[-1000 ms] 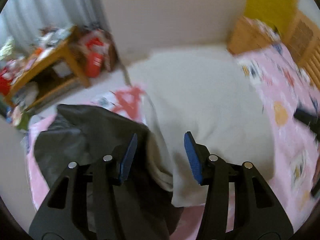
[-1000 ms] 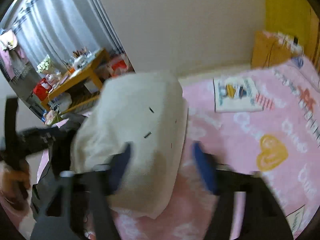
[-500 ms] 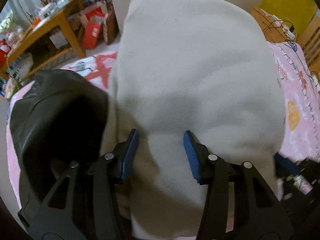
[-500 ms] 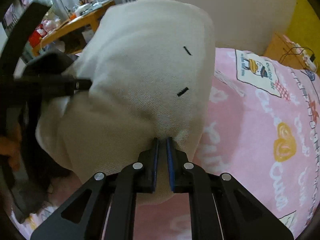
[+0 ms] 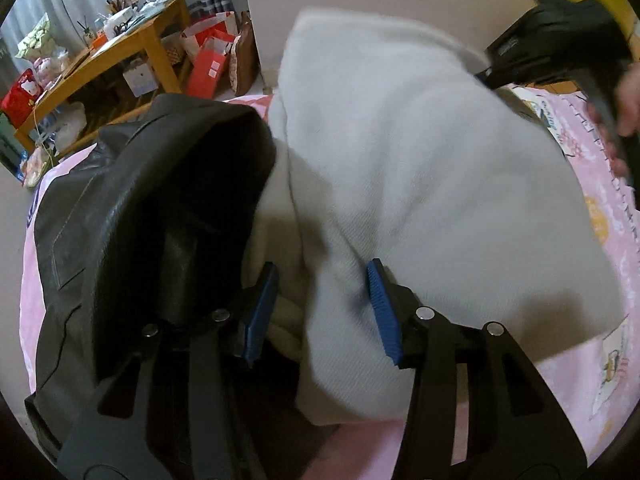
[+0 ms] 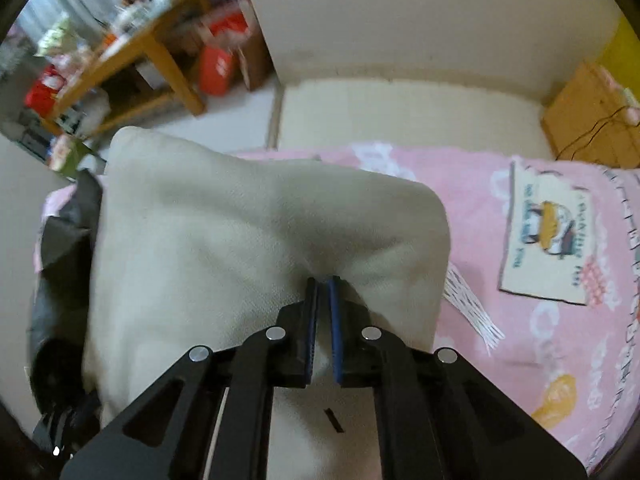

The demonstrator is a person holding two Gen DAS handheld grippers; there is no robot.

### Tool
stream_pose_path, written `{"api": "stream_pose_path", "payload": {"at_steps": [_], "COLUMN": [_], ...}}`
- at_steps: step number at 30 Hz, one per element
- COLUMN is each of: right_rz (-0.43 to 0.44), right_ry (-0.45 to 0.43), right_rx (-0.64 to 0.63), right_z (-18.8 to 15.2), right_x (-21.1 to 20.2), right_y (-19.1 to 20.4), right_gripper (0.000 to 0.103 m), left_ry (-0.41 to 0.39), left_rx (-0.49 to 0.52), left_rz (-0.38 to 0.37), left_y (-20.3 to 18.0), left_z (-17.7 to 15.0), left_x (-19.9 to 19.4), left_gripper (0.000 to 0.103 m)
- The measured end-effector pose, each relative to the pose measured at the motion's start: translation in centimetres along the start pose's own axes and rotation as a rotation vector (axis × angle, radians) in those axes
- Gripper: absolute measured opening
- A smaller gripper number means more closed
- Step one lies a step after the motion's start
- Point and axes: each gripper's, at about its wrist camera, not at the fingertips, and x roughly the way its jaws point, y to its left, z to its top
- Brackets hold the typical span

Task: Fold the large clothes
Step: 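Lower the bundle onto the bed beside the black jacket and open both tools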

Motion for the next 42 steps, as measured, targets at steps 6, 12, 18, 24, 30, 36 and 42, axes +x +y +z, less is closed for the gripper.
{"api": "stream_pose_path", "payload": {"at_steps": [6, 12, 18, 24, 30, 36, 42], "right_rz": [0.124, 0.068, 0.017, -0.034, 0.010, 0.087, 0.044], "right_ry": [-0.193, -0.295, -0.176, -0.144, -0.071, -0.113, -0.321], "right_rx": [0.079, -0.096, -0.079, -0.105, -0.086, -0.007, 0.001], "right_z": [-4.4, -19.8, -24.1, -23.1, -21.6, -21.5, -23.2], "right_x": [-7.3, -13.1, -6.7, -6.3, -7.2, -14.3, -28.4], "right_y": [0.5, 6.4, 7.5, 8.5, 7.4, 6.8, 8.1], "right_gripper": [0.011, 0.018, 0.019, 0.019, 0.018, 0.042, 0.079], "left_ry": [0.027, 0.054, 0.112, 0.188, 0.299, 0.224, 0.072], "left_rx": [0.032, 0.067, 0.116, 0.154, 0.124, 0.165, 0.143], "left_rz": [-0.034, -0.003, 0.059, 0.188, 0.325, 0.206, 0.047], "left_y": [0.9, 2.3, 3.6, 8.3, 14.7, 12.0, 5.0], "left_z": [0.2, -1.2, -1.8, -2.8, -3.8, -2.3, -0.7], "left_x": [-1.5, -2.7, -0.5, 1.7, 2.0, -6.1, -20.2], "left_gripper": [0.046, 0.046, 0.047, 0.042, 0.037, 0.035, 0.036]}}
